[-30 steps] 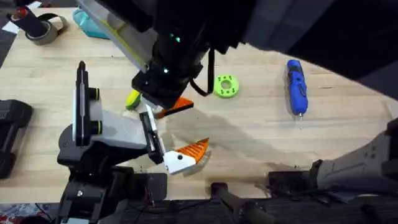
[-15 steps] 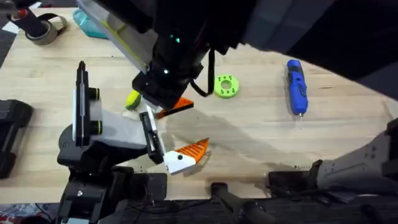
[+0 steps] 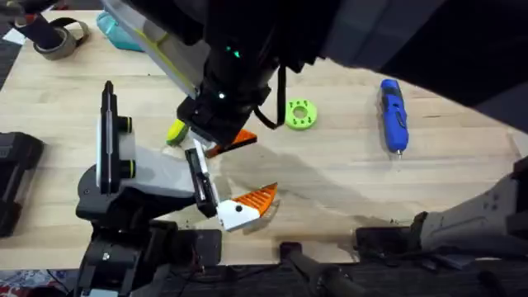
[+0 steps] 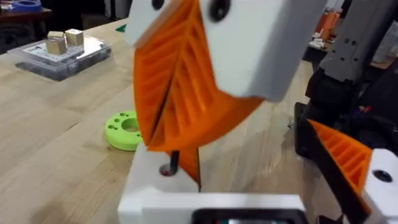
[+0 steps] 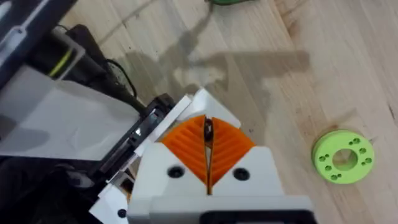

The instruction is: Pick up the gripper from the table and insert it into the empty holder that is missing its gripper. Then pick up a screw, insert it into the mounting hole, and use the screwdriver to tighten it. Finally, clean up the table by picking up the vegetable and placing it into the bucket.

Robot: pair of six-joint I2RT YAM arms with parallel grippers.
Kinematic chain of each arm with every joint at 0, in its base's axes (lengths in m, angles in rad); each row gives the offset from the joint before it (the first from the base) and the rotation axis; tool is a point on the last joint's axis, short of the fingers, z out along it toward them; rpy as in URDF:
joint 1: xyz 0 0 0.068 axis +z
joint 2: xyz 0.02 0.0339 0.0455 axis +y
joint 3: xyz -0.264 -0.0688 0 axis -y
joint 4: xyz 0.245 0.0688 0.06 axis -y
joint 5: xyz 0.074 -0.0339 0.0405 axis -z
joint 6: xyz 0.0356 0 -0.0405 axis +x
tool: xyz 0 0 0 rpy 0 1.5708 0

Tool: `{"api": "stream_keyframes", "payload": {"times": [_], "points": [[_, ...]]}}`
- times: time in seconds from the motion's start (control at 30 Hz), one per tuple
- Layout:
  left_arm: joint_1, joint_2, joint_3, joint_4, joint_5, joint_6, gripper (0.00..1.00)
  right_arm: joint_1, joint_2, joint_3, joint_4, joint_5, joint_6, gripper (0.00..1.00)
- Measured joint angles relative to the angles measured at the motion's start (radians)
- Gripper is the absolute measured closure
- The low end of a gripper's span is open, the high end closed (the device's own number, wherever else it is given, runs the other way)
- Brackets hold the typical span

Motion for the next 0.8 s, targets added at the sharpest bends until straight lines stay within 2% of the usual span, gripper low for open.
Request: {"api": "stream_keyframes", "payload": {"times": [0.8], "points": [[0.000,0.000,0.000,0.000,0.000,-0.004,0.014,0.000,0.044,0.001,0.005,0.000,0.000,0.996]]}}
